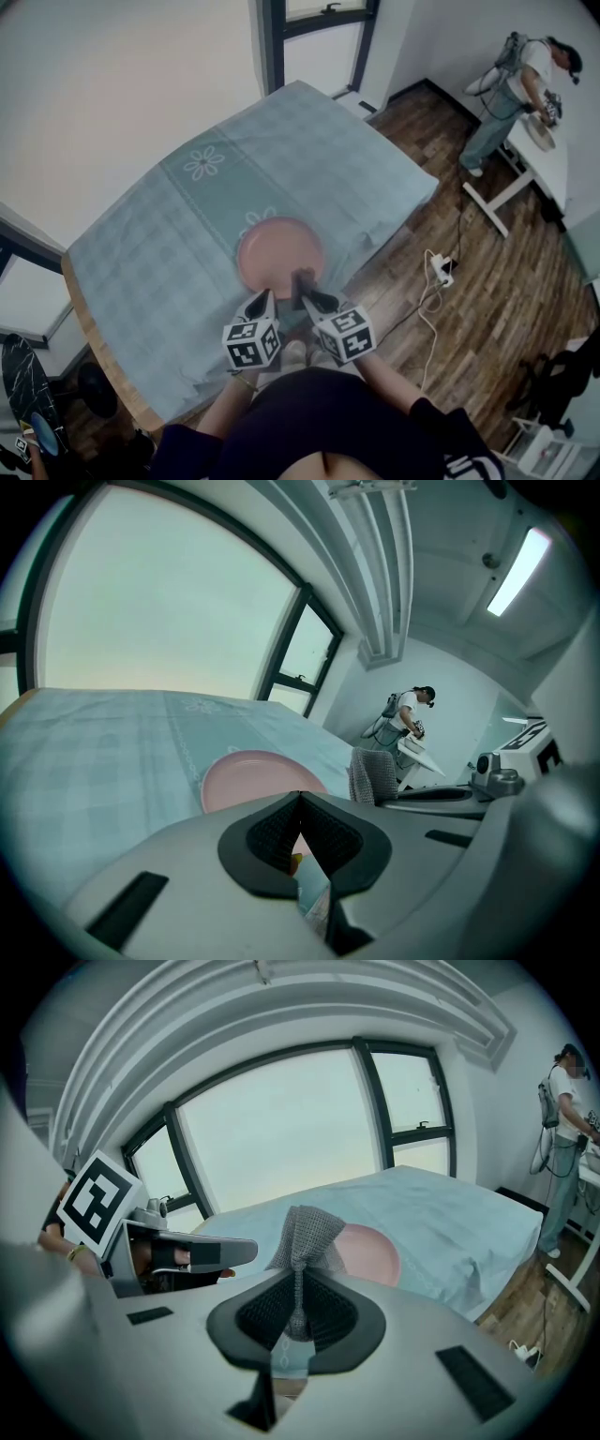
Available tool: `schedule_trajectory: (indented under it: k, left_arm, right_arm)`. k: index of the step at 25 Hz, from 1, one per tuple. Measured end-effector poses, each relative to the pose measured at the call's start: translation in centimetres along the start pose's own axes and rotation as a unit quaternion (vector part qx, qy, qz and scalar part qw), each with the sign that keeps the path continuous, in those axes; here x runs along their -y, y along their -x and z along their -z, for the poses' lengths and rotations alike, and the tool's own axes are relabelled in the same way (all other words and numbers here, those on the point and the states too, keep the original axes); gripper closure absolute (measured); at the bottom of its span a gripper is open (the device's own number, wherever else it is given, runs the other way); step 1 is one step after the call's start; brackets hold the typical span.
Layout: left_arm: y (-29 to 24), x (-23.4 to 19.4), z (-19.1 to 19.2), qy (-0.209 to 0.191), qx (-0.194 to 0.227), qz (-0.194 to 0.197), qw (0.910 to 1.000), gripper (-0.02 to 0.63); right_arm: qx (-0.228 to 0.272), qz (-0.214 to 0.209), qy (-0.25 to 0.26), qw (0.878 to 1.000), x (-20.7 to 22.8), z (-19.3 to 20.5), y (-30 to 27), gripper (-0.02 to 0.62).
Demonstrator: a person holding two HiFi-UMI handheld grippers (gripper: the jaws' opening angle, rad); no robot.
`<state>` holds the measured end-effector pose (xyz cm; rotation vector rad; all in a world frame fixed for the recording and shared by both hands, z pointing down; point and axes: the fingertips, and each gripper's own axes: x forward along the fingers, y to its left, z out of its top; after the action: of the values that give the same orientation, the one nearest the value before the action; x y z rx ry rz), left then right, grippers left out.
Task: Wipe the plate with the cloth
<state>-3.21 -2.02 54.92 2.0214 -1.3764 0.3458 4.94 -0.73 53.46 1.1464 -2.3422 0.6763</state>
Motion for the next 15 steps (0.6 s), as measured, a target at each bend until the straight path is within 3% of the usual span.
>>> schedule_trajectory:
  k: [15]
  left_arm:
    - [1.7,4.5,0.2,-0.001,0.026,-0.028,0.9993,0.592]
  right_arm:
    - [0.026,-0.010,0.035,0.999,0.4,-0.3,3.9,0.563]
